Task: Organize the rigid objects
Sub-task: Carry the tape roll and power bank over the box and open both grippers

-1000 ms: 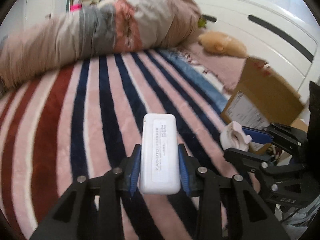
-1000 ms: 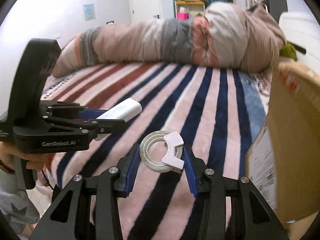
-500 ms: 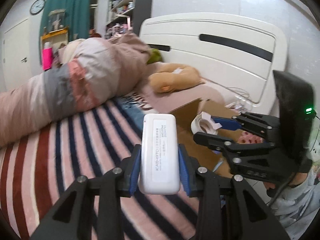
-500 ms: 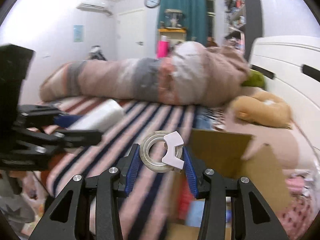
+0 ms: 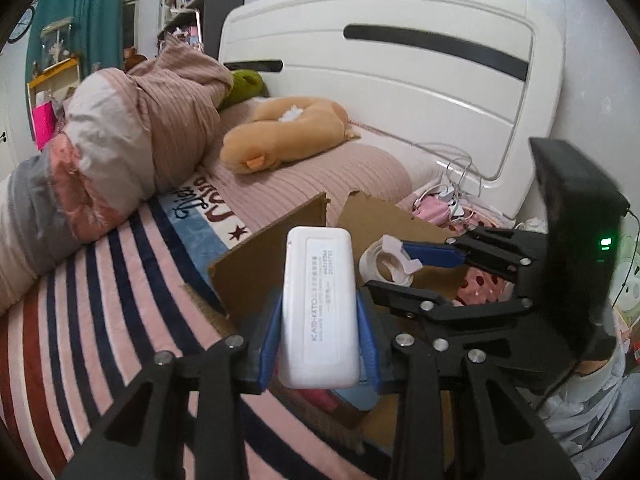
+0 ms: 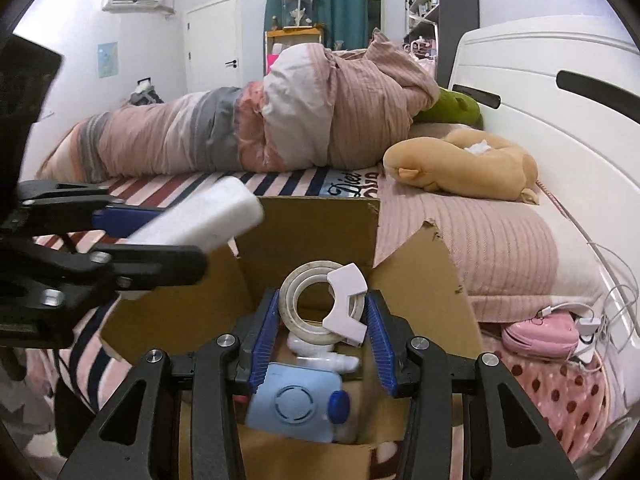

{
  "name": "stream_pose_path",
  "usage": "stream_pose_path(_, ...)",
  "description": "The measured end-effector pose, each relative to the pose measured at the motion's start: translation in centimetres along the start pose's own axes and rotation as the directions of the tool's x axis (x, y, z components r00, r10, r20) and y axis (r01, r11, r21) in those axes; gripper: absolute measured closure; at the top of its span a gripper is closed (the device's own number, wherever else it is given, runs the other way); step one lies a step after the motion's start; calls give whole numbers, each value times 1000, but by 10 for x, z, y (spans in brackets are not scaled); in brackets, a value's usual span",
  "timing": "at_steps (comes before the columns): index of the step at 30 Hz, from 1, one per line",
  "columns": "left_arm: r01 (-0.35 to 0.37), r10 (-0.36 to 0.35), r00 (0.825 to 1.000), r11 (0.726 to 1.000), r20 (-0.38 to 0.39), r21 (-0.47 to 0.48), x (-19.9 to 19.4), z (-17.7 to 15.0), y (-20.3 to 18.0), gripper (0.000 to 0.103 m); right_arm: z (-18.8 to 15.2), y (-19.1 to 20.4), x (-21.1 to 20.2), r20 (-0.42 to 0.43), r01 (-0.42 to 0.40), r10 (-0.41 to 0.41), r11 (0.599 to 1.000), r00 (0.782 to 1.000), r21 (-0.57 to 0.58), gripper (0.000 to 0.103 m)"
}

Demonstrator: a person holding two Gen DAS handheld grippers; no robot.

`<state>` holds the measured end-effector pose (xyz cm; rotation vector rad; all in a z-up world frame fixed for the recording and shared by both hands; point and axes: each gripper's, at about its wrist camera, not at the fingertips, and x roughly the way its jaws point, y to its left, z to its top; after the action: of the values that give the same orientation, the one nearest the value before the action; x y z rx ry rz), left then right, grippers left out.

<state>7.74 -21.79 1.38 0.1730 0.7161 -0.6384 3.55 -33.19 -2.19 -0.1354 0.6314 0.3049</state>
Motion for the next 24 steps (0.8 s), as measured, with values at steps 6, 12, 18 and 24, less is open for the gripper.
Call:
stream_pose_path(6,-3,3,999,1000,-40,4,26,5,4,71,0,-6,13,-4,11,-11,1000,1000,-23,55)
stream_pose_path(12,-19,18,998,1000,-55,-3,37,2,12,71,-1,-7,20,-18,-14,14,1000,1000,-15,55)
stream_pose_path(18,-20,20,999,1000,-45,-6,35,1,17,70,-1,-8,21,-20,-20,20,1000,1000,-14,55)
stream_pose_path(24,-29,28,999,999,-35,-19,27,-1,19,61,-1,-3,22,-32,-24,23,1000,999,-14,55)
